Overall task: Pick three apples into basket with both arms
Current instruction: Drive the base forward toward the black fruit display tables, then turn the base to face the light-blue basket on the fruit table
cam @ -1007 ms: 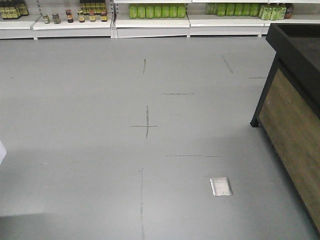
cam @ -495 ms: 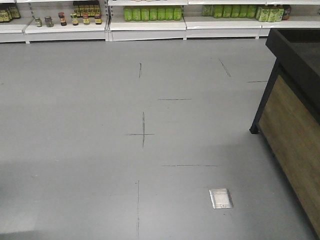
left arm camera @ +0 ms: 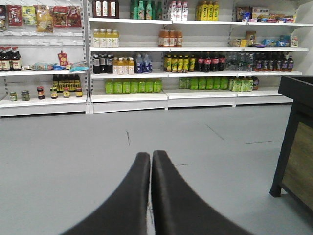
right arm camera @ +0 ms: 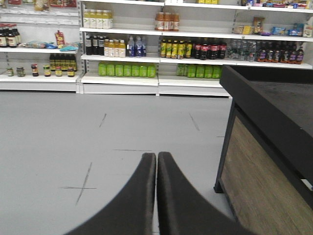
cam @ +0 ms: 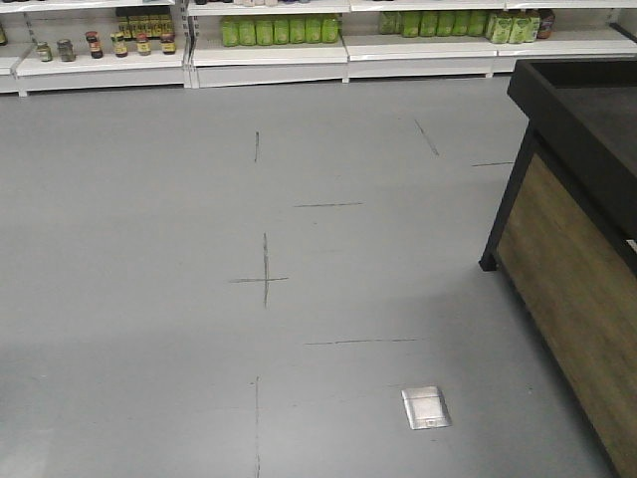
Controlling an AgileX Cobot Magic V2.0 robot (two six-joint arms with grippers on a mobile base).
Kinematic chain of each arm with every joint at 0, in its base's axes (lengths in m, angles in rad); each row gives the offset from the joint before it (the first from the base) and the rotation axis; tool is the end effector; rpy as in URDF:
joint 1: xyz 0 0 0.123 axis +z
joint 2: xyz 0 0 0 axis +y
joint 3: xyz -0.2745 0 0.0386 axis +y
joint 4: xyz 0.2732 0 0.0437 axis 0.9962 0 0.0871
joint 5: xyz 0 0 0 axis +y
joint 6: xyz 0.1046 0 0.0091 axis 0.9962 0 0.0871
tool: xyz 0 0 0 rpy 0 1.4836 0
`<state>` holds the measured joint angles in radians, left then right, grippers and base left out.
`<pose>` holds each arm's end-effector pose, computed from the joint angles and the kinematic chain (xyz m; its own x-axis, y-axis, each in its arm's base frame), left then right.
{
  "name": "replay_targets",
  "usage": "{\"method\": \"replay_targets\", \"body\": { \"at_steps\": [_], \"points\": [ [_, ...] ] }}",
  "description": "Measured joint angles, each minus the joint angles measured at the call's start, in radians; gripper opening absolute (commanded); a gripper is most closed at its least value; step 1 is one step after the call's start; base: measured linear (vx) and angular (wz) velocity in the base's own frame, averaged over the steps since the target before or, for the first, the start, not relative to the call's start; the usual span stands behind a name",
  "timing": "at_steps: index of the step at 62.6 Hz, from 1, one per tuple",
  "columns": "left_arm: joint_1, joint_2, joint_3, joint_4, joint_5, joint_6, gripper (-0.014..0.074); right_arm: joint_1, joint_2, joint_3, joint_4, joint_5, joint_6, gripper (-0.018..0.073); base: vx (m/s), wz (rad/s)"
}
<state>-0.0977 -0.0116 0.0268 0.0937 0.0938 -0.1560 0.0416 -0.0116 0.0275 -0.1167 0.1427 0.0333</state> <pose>0.1035 -0.0092 0.1957 -0.0268 -0.0603 -0.9978 0.0873 0.9942 -0.0625 0.1036 0.0026 0.1903 -0.0680 -0.0850 -0.9941 -0.0308 0.9961 -0.0831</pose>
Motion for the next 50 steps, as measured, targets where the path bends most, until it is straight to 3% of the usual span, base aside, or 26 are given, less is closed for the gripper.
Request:
{"method": "replay_targets", "body": {
  "at_steps": [50],
  "points": [
    [0.0, 0.0, 0.0, 0.0, 0.0, 0.0, -0.0006, 0.0, 0.0, 0.0, 0.0, 0.0, 0.0, -0.0008, 0.08, -0.26]
  ]
}}
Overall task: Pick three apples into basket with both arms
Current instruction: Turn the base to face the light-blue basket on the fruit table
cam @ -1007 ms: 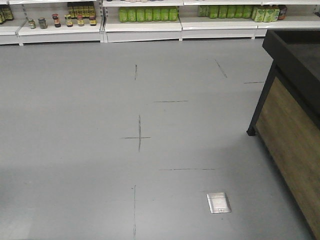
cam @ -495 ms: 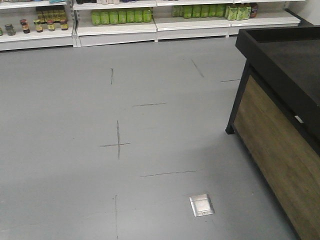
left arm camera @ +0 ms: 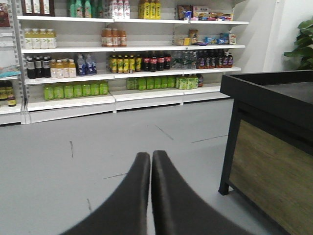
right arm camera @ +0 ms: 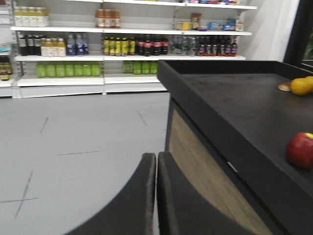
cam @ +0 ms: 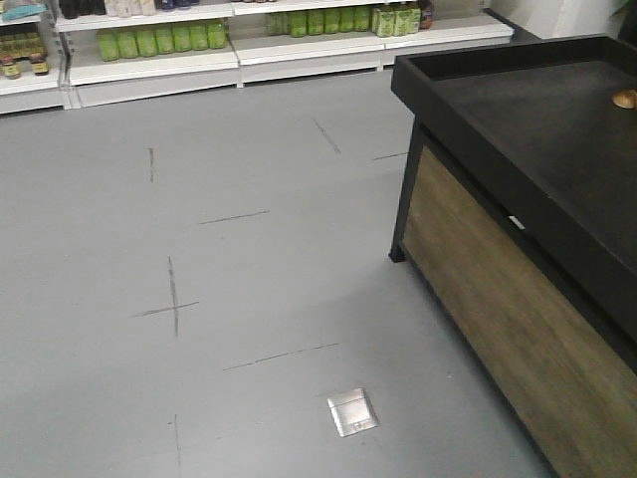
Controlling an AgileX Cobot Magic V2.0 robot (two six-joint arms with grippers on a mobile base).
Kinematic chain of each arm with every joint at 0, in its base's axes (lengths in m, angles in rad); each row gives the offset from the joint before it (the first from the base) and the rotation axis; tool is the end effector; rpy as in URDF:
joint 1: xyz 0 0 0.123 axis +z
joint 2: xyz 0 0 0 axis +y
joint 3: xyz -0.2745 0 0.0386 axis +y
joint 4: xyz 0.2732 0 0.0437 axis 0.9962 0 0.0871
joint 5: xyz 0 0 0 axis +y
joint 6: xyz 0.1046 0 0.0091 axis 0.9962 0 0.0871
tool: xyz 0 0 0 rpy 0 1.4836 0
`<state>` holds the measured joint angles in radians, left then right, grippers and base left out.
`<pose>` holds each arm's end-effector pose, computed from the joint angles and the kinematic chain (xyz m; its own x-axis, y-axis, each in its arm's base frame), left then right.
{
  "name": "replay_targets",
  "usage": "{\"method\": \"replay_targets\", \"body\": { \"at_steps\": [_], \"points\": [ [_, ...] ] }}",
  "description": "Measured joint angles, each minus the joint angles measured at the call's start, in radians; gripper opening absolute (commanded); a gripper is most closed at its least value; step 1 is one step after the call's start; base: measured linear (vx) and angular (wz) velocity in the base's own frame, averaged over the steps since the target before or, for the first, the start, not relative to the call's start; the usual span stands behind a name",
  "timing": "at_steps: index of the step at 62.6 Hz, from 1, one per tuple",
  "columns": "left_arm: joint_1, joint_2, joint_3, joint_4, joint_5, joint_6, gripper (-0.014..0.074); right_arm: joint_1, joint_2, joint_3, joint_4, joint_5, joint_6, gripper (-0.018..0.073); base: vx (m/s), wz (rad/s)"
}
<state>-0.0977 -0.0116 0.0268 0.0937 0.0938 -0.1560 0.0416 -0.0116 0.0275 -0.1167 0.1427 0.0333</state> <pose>0.1035 -0.0092 0.1957 -0.0268 -0.0603 -0.9978 0.0873 0.9942 -0.0625 0.1036 0.0026 0.1903 -0.0680 -0.0850 -0.9941 -0.0308 0.9961 -0.0831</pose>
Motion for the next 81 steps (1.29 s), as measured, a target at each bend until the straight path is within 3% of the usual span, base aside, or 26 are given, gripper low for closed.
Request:
{"method": "replay_targets", "body": {
  "at_steps": [81],
  "points": [
    [0.0, 0.0, 0.0, 0.0, 0.0, 0.0, -0.0006, 0.0, 0.0, 0.0, 0.0, 0.0, 0.0, -0.0008, 0.13, -0.51]
  ]
}}
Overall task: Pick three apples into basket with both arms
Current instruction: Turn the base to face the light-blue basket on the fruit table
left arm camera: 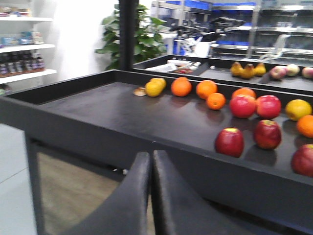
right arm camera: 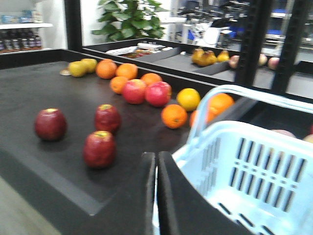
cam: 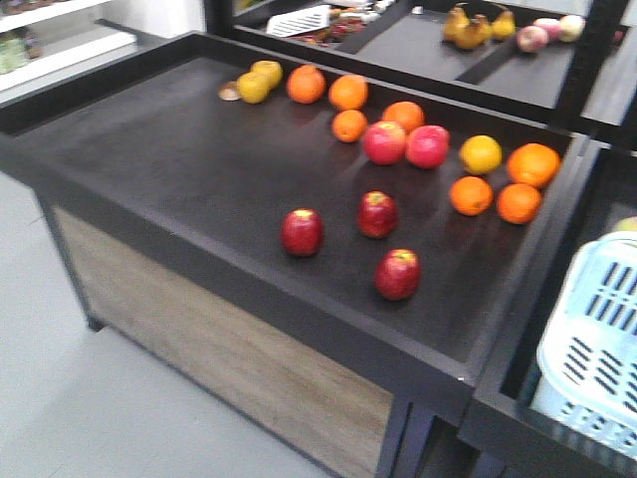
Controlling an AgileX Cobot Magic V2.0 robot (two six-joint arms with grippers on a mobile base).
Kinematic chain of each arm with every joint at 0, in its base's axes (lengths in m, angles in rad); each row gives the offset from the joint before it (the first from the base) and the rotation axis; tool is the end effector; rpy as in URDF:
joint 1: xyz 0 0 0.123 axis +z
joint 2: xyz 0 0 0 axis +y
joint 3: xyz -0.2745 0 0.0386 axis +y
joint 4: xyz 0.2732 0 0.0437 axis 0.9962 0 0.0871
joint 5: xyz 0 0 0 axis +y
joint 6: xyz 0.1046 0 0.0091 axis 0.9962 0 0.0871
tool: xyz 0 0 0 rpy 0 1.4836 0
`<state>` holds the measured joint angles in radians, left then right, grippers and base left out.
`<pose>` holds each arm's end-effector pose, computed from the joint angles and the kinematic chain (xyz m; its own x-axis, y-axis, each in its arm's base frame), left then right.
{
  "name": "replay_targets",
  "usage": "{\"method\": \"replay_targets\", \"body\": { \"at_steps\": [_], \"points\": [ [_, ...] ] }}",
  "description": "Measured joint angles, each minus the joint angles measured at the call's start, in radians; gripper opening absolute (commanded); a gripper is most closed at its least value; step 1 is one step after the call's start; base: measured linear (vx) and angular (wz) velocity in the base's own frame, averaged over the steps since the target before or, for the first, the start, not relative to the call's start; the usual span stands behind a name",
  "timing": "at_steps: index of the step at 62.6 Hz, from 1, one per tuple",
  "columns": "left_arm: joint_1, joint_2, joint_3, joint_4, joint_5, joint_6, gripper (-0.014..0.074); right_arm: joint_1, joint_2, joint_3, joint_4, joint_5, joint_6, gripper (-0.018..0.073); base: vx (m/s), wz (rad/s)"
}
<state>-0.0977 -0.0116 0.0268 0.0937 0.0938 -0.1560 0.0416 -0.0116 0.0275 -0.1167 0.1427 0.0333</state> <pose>0.1035 -0.0092 0.1957 -0.0268 -0.0603 -0.9978 0.0873 0.9942 -0.0625 0.1036 0.0026 0.1903 -0.0680 -0.0850 -0.9941 -0.0308 0.9961 -0.0831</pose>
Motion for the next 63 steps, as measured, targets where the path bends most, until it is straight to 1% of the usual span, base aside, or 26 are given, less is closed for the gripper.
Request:
{"method": "replay_targets", "body": {
  "at_steps": [24, 63],
  "points": [
    [0.0, 0.0, 0.0, 0.0, 0.0, 0.0, -0.0006, 0.0, 0.0, 0.0, 0.0, 0.0, 0.0, -0.0008, 0.12, -0.46],
    [0.0, 0.0, 0.0, 0.0, 0.0, 0.0, -0.0006, 0.0, 0.0, 0.0, 0.0, 0.0, 0.0, -0.0008, 0.1, -0.39]
  ]
}}
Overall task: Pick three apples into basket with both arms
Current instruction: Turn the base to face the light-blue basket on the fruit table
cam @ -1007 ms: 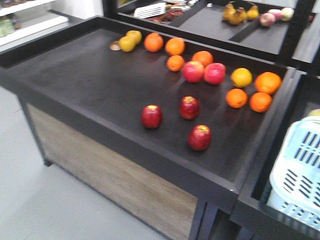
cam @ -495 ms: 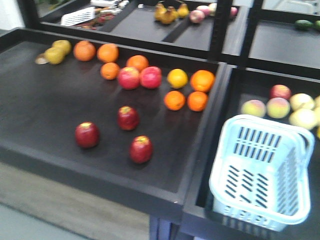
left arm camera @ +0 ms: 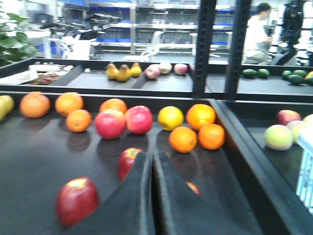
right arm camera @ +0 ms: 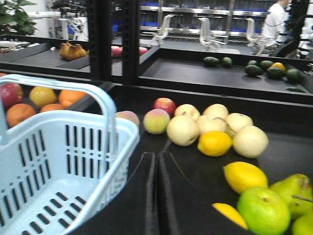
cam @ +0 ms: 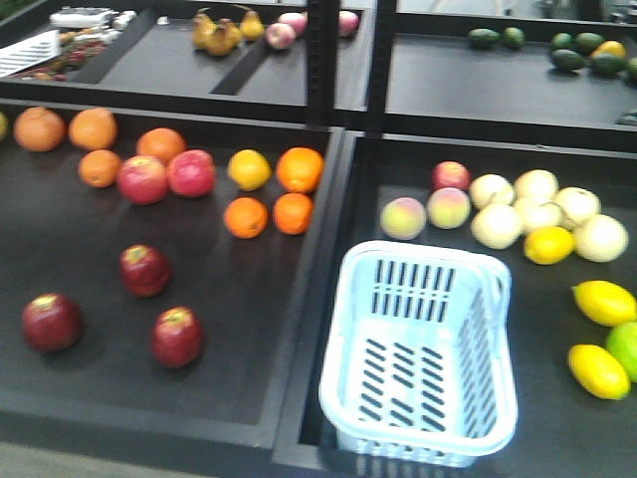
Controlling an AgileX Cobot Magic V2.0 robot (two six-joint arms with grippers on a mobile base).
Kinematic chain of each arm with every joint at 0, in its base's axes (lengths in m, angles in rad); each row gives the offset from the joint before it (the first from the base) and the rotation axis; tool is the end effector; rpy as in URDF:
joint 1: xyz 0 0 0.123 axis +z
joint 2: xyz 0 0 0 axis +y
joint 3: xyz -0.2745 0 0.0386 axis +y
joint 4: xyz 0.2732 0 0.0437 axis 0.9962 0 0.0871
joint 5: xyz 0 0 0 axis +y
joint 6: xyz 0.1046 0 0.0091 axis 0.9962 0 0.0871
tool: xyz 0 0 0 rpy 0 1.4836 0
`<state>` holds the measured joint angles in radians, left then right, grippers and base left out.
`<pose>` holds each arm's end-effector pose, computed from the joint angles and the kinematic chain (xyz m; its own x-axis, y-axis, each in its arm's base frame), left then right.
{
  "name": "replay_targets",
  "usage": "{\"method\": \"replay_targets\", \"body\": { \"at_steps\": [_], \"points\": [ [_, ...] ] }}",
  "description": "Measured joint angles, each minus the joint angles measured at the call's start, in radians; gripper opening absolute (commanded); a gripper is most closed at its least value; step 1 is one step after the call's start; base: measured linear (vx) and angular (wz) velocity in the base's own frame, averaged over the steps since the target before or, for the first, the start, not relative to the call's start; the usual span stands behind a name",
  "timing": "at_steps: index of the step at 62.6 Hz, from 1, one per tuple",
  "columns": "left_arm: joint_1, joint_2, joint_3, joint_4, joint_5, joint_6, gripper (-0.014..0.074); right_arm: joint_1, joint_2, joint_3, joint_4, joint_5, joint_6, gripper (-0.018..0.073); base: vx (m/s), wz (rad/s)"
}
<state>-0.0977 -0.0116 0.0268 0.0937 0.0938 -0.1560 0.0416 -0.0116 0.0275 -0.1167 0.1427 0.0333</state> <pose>0.1035 -0.0092 0.1957 -0.0268 -0.0603 -0.9978 0.0873 0.9942 -0.0625 0.1036 0.0026 0.1903 -0.0680 -0.0850 -0.9941 -0.0308 0.9961 -0.0831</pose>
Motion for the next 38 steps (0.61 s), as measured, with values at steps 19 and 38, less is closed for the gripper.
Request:
{"method": "replay_targets", "body": {
  "at_steps": [19, 38],
  "points": [
    [0.0, 0.0, 0.0, 0.0, 0.0, 0.0, -0.0006, 0.0, 0.0, 0.0, 0.0, 0.0, 0.0, -0.0008, 0.08, -0.29],
    [0.0, 0.0, 0.0, 0.0, 0.0, 0.0, -0.0006, 0.0, 0.0, 0.0, 0.0, 0.0, 0.0, -0.0008, 0.06, -0.22]
  ]
}}
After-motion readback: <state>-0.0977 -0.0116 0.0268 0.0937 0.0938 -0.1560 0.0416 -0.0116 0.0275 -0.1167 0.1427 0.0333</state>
